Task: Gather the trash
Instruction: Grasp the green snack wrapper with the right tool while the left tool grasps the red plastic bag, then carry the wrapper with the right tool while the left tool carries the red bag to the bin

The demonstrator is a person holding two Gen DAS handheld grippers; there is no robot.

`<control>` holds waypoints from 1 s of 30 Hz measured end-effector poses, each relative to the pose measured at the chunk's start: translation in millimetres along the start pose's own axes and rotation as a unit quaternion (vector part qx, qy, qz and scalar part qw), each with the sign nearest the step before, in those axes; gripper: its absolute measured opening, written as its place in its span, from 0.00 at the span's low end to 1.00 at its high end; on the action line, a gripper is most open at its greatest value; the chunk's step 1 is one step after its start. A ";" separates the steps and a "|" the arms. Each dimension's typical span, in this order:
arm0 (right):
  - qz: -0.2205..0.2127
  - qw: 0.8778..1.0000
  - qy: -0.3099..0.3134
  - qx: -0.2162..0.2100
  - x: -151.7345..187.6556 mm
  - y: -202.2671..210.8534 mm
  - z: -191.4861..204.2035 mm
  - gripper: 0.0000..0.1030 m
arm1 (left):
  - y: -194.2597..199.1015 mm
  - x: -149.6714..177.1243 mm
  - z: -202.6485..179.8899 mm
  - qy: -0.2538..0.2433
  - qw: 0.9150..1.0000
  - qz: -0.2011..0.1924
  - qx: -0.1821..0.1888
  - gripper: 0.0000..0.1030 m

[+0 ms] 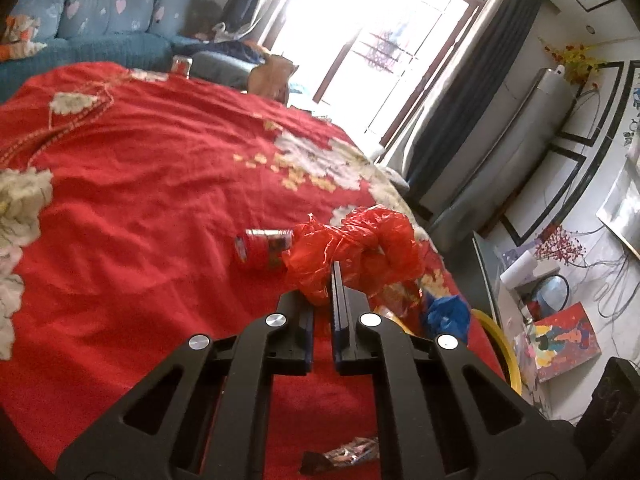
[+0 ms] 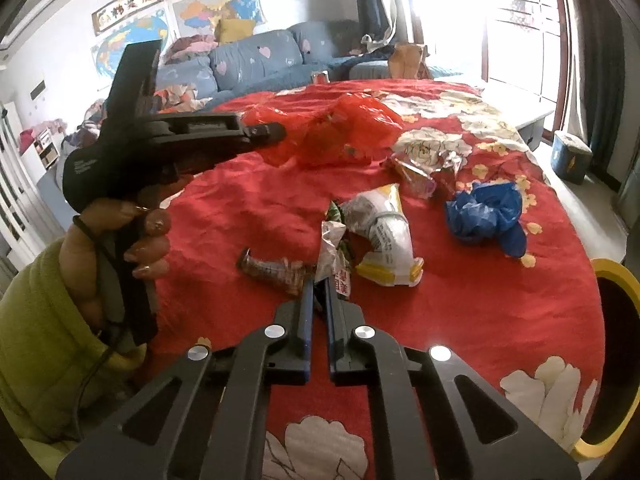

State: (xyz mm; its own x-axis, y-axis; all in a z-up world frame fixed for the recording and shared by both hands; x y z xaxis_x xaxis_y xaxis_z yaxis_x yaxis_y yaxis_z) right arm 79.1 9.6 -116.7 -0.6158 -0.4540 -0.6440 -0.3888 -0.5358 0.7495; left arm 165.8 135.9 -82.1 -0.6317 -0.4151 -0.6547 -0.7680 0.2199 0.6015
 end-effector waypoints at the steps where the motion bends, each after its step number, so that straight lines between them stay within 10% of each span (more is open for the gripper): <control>1: -0.003 1.000 0.000 0.000 -0.5 1.6 -0.2 0.05 | 3.3 -2.2 -1.3 -0.001 1.000 -0.004 0.000 0.03; 30: -0.078 0.993 -0.069 0.046 -20.7 58.9 -61.8 0.05 | 21.0 7.9 -76.7 -0.072 0.996 -0.011 0.041 0.03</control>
State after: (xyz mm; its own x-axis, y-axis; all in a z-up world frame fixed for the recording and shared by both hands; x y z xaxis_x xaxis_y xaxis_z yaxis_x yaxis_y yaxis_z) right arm 111.3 -56.6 -68.6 -0.6285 -0.2644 -0.7315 -0.5441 -0.5226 0.6564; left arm 152.7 69.5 -39.5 -0.6187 -0.2910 -0.7298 -0.7842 0.2862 0.5506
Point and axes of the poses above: each gripper's, at about its wrist camera, not at the fingertips, and y roughly against the way its jaws point, z to its left, x to its underside, the point moved 6 cm from there along -y, roughly the way its jaws point, and after that the axes turned 7 degrees about z, right-handed, at the moved point
